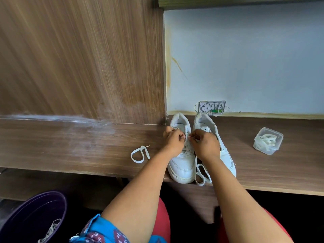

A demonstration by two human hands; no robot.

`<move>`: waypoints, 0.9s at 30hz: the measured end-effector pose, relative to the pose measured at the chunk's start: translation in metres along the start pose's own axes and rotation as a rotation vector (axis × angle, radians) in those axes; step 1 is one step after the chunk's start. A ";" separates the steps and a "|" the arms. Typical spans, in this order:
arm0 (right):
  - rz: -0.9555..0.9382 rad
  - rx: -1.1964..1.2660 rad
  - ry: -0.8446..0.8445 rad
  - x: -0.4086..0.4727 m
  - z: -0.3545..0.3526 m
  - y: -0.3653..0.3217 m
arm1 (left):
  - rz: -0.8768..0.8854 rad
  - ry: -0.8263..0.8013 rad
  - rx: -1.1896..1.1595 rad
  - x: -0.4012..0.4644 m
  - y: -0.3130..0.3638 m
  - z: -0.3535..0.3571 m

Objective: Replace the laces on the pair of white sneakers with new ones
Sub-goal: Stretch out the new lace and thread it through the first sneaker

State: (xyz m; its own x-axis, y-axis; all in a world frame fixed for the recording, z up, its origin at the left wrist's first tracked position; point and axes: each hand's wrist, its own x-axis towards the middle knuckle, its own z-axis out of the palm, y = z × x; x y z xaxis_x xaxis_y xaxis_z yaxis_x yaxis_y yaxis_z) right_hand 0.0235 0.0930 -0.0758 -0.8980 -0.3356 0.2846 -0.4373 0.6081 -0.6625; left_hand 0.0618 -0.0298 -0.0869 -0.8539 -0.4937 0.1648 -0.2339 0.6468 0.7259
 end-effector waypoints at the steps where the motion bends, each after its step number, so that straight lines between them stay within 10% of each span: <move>1: -0.018 -0.033 0.013 -0.001 -0.001 0.000 | 0.022 -0.014 0.040 0.000 0.001 -0.001; 27: 0.177 0.087 -0.110 0.010 0.010 0.000 | 0.074 -0.015 0.008 0.002 -0.008 -0.011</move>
State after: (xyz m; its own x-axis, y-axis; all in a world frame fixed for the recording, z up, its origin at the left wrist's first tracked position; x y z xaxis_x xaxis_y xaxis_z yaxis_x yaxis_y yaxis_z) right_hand 0.0146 0.0826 -0.0798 -0.9473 -0.3089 0.0847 -0.2636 0.6016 -0.7541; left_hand 0.0673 -0.0418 -0.0849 -0.8758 -0.4358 0.2076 -0.1738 0.6859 0.7067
